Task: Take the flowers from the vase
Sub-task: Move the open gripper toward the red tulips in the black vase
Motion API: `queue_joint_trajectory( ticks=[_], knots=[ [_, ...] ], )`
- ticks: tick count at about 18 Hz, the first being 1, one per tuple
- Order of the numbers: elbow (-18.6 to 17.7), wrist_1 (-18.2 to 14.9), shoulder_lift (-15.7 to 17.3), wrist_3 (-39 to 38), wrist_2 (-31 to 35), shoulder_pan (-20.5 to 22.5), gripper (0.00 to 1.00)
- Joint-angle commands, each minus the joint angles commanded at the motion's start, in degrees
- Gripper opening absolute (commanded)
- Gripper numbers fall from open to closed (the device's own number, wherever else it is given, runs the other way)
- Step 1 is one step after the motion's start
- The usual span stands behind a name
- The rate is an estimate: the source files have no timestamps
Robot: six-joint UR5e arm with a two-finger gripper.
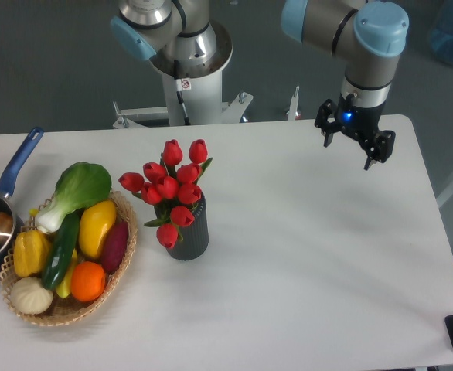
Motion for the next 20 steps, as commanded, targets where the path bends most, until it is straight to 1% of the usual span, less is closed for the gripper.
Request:
queue_joint_trajectory(
  ticks=[2,3,4,6,8,10,13,14,17,20],
  knots=[
    [-0.2,-0.4,0.7,-0.7,0.0,0.2,1.00],
    [-1.2,-0.1,0.7,-0.8,-0.5,0.4,1.00],
    [-2.3,0.3,0.7,-1.0,-1.7,0.6,1.00],
    [-3.1,0.5,0.7,-1.2,-5.3,0.8,1.00],
    [-3.1,0.4,1.3,-2.7,-5.9,0.6,1.00],
    [-3.3,-0.5,1.8,-3.4,-7.6,0.1,1.00],
    [-4.7,-3.7,2.5,-3.4,-14.0,-0.2,1.00],
    [-5.5,-4.0,3.2,-3.4,-16.1,-0.4,1.00],
    [-7.0,-4.0,4.0,-3.3,-21.1,-1.9,1.00],
    [-8.0,-4.0,4.5,-3.4,-22.4,-4.6,1.00]
  ],
)
